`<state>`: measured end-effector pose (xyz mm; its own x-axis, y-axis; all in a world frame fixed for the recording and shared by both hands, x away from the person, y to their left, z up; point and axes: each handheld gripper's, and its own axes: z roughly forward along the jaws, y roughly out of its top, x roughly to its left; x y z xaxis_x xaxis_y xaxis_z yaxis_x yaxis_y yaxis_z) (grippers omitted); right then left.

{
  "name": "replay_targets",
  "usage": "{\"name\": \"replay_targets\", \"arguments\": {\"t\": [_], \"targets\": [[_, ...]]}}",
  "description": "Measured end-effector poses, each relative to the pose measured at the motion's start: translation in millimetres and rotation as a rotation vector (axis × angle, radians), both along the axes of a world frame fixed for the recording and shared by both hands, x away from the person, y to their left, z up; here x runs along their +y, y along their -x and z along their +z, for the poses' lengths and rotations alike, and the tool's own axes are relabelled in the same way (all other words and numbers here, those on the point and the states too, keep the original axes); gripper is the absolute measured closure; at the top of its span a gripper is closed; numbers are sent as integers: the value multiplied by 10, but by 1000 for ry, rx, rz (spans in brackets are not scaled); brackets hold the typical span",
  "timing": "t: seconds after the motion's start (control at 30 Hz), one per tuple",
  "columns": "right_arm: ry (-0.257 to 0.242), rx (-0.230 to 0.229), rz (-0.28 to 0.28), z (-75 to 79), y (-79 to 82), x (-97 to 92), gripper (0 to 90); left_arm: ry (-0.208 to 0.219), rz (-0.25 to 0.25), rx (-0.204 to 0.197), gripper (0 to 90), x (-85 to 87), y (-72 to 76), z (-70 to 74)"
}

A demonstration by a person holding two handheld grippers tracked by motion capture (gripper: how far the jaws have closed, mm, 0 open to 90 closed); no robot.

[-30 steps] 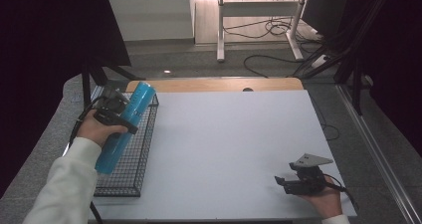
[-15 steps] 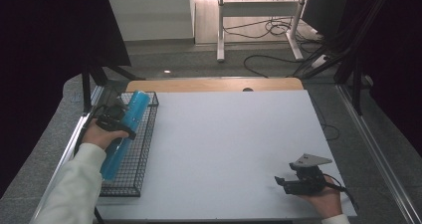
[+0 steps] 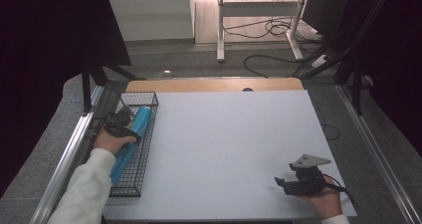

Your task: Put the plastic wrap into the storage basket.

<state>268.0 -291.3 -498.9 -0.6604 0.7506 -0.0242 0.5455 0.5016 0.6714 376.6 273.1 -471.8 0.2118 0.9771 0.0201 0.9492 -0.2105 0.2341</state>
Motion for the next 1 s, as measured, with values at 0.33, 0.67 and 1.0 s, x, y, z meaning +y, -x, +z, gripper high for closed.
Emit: {"name": "replay_targets", "arguments": {"t": [0.33,0.67,1.0], "targets": [[3,2,-1,-1,9,2,250,55,-115,-155,147,-117,274,337],[-8,-2,-2,3,11,1,250,163,-293,-275,155,-440,781,455],[-5,-6,3,3,28,0,249,273,-351,-332,153,-726,1078,298]]}}
